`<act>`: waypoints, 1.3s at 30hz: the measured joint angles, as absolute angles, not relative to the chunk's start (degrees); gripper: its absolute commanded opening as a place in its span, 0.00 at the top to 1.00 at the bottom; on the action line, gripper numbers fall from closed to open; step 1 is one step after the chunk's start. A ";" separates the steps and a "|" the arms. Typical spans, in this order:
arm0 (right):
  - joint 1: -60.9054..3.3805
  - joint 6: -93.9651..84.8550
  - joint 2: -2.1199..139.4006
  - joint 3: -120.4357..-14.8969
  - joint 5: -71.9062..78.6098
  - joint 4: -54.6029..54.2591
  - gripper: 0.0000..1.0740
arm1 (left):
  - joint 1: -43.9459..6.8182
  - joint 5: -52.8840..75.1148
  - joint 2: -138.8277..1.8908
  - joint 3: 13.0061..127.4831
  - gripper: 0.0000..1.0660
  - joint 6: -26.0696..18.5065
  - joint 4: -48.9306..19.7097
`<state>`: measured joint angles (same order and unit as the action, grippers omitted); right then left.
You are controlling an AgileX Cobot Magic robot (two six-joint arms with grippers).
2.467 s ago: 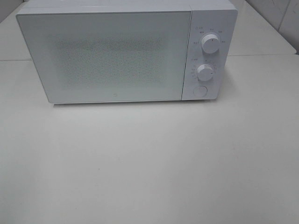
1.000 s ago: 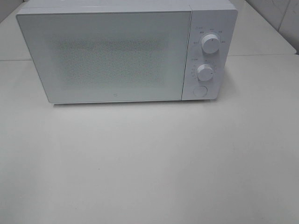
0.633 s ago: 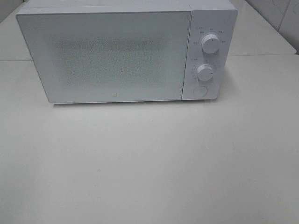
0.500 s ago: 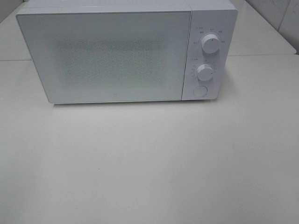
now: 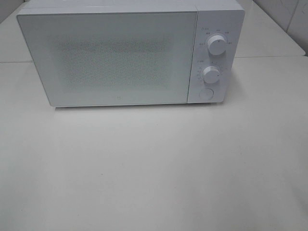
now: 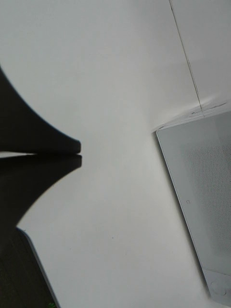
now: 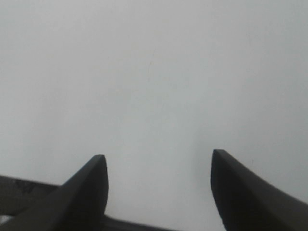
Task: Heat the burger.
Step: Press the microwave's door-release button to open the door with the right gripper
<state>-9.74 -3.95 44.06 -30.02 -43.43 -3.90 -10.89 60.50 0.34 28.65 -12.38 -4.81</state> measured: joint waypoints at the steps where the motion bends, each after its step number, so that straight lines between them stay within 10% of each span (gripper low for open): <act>1: -9.74 -4.01 44.86 -30.02 -41.08 -3.90 0.45 | -10.89 60.50 0.34 28.65 1.00 -12.38 -4.81; 13: -9.74 -6.25 56.04 -30.02 -17.88 -3.78 0.59 | -10.89 60.50 0.34 28.65 1.00 -12.38 -4.81; 23: -9.74 -6.47 70.13 -30.02 5.33 -3.72 1.00 | -10.89 60.50 0.34 28.65 1.00 -12.38 -4.81; 39: -9.74 2.81 89.44 -30.08 33.29 5.10 1.00 | -10.89 60.50 0.34 28.65 1.00 -12.38 -4.81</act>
<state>-9.74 2.81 89.44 -30.08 33.29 5.10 -10.89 60.50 0.34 28.65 -12.38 -4.81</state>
